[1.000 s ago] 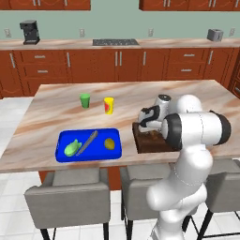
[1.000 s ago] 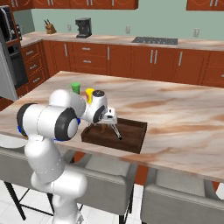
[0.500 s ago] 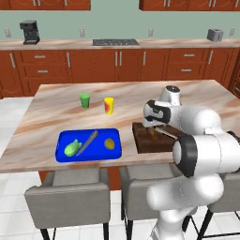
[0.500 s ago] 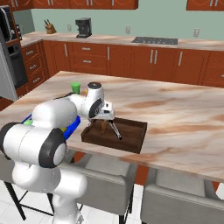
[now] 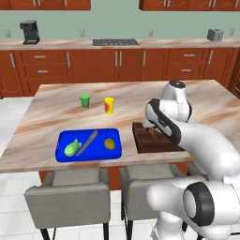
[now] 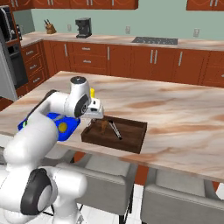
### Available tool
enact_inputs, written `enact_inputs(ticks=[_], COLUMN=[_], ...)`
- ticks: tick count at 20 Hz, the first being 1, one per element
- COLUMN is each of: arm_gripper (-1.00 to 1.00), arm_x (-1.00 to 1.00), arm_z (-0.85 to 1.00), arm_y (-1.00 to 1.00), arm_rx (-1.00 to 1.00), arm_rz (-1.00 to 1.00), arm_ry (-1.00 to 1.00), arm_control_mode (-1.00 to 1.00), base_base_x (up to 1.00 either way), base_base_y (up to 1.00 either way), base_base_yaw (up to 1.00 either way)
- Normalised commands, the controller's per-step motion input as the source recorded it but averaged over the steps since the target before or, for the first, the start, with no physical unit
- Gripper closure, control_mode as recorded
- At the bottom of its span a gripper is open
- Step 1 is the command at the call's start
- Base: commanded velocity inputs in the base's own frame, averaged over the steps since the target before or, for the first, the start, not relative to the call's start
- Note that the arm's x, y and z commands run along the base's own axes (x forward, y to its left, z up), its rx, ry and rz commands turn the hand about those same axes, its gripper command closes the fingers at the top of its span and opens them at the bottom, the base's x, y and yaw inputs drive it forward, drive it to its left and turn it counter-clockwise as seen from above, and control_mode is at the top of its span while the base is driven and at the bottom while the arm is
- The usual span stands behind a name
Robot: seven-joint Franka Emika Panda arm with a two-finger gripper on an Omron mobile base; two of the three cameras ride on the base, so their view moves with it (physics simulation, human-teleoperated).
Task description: Gather the lemon and corn from the fridge and place them on a tray on the dining counter. Then gather the chicken drumstick and fish from the fridge and place them on the other tray.
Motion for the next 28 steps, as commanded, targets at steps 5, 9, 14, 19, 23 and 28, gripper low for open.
enact_inputs(ticks=[5, 9, 14, 19, 23, 28], arm_gripper=[-1.0, -1.0, -1.0, -1.0, -1.0, -1.0], arm_x=[-0.74, -0.73, -0.43, -0.06, 0.0, 0.0], arm_z=[0.57, 0.36, 0.08, 0.0, 0.0, 0.0], arm_y=[0.11, 0.03, 0.01, 0.0, 0.0, 0.0], arm_rx=[0.0, 0.0, 0.0, 0.0, 0.0, 0.0], arm_rz=[0.0, 0.0, 0.0, 0.0, 0.0, 0.0], arm_ry=[-0.1, -0.29, -0.19, -0.03, 0.0, 0.0], arm_control_mode=[-1.0, -1.0, -1.0, 1.0, 1.0, 1.0], base_base_x=[0.0, 0.0, 0.0, -0.29, -0.7, -0.13], base_base_y=[0.0, 0.0, 0.0, 0.04, 0.61, 0.97], base_base_yaw=[0.0, 0.0, 0.0, 0.0, 0.0, 0.0])
